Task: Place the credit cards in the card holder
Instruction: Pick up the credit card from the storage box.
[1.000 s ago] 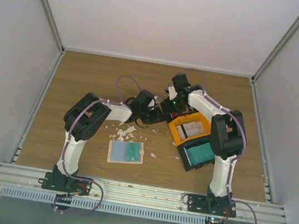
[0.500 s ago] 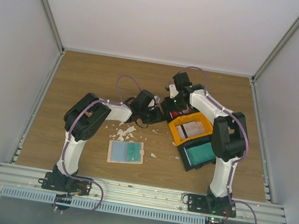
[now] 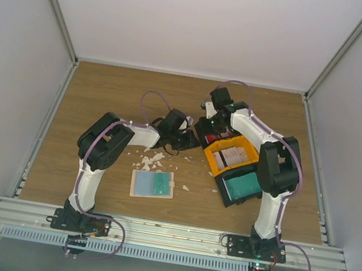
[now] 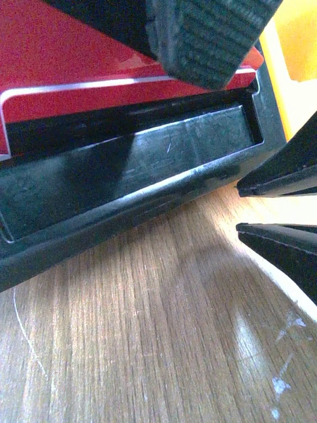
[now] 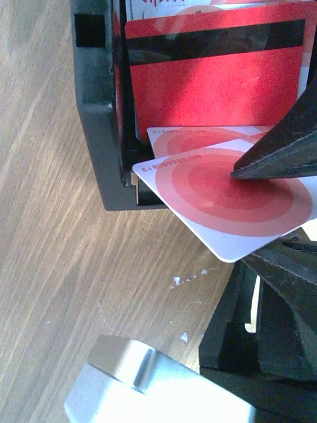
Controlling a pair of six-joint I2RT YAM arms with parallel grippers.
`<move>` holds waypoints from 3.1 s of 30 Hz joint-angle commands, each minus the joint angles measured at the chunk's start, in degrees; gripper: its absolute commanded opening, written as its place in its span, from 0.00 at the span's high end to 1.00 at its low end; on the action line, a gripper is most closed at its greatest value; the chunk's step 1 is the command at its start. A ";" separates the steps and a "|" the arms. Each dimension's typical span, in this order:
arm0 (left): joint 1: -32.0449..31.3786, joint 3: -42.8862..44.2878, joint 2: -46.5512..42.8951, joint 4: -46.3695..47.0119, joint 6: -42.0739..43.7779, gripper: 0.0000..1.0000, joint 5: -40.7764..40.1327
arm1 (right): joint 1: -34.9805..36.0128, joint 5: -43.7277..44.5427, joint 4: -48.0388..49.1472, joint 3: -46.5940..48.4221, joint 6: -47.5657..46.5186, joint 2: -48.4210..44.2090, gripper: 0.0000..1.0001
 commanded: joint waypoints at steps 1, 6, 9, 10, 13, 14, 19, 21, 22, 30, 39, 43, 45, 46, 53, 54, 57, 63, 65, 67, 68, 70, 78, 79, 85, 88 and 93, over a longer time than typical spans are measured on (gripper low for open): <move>0.09 0.36 -0.78 0.90 0.98 0.84 -0.33 | -0.70 -1.73 0.94 -1.11 1.27 -2.49 0.73; 0.04 0.43 -0.68 0.87 0.97 0.84 -0.25 | -1.23 -1.56 1.52 -1.78 1.86 -2.37 0.78; 0.00 0.50 -0.50 0.87 0.97 0.84 -0.11 | -1.41 -1.10 1.91 -2.14 2.19 -2.14 0.81; 0.04 0.52 -0.48 0.87 1.04 0.84 -0.18 | -1.53 -0.87 2.02 -2.27 2.25 -2.04 0.83; 0.00 0.65 -0.29 0.78 1.02 0.84 -0.12 | -1.68 -0.39 2.15 -2.31 2.38 -1.49 0.86; 0.04 0.69 -0.20 0.78 0.93 0.84 -0.10 | -1.68 -0.29 2.18 -2.31 2.38 -1.36 0.87; 0.04 0.70 -0.33 0.69 1.03 0.84 -0.33 | -1.71 1.54 3.01 -2.26 2.31 -1.89 0.81; 0.04 0.74 -0.33 0.62 0.95 0.84 -0.43 | -1.65 3.02 3.21 -1.95 2.19 -2.02 0.74; 0.04 0.78 -0.19 0.61 0.93 0.84 -0.41 | -1.64 3.89 3.25 -1.79 2.13 -1.75 0.71; 0.05 1.31 0.55 0.45 0.48 0.84 -0.36 | -1.24 2.80 3.43 -1.35 0.41 1.84 0.62; 0.07 1.58 0.92 0.42 0.36 0.84 -0.03 | -1.11 -2.61 3.74 -1.54 -0.10 0.92 0.71; 0.04 1.82 1.08 0.30 0.40 0.84 -0.03 | -1.10 -4.01 4.06 -2.18 -0.06 -0.30 0.73; 0.04 1.88 1.06 0.21 0.38 0.84 0.04 | -1.18 -4.42 4.16 -2.55 -0.06 -0.55 0.73; 0.04 1.91 1.17 0.25 0.47 0.84 0.04 | -1.15 -4.37 4.10 -2.66 0.00 -0.62 0.73; 0.04 2.10 1.39 0.00 0.51 0.84 0.06 | -1.17 -4.14 4.19 -3.16 0.45 -1.42 0.74; 0.00 2.17 1.40 -0.05 0.51 0.85 0.07 | -1.13 -4.15 4.14 -3.18 0.54 -1.59 0.74; 0.07 2.27 1.41 -0.01 0.56 0.85 0.11 | -1.17 -3.91 4.08 -3.19 0.76 -2.23 0.75; 0.04 2.38 1.32 -0.01 0.46 0.85 0.11 | -1.18 -2.68 4.01 -3.10 1.24 -3.12 0.83; 0.08 2.28 1.23 -0.01 0.51 0.85 0.12 | -1.13 -2.37 3.96 -3.05 1.19 -3.14 0.86; 0.04 2.28 1.15 -0.01 0.54 0.85 0.15 | -1.19 -1.97 3.89 -2.97 1.33 -3.19 0.87; 0.04 2.21 1.07 -0.01 0.54 0.85 0.12 | -1.20 -1.91 3.84 -3.07 1.30 -3.20 0.89; 0.04 2.19 1.06 -0.02 0.60 0.85 0.12 | -1.20 -1.93 3.97 -3.10 1.35 -3.34 0.91; 0.04 1.98 0.82 0.07 0.65 0.85 0.25 | -1.17 0.20 4.27 -3.17 1.59 -3.83 0.99; 0.04 1.94 0.67 0.08 0.58 0.85 0.31 | -1.19 1.25 4.20 -3.12 1.61 -4.01 0.99; 0.02 1.42 -1.12 0.22 1.69 0.82 0.19 | -1.27 10.16 2.15 -1.54 0.80 -5.87 1.00; 0.04 1.24 -2.89 -0.39 2.73 0.76 -0.89 | -1.27 16.50 1.15 -0.76 0.75 -7.73 0.99; 0.04 0.40 -8.01 -1.76 4.18 0.64 -3.79 | -1.28 20.67 3.63 -1.54 1.39 -14.27 1.00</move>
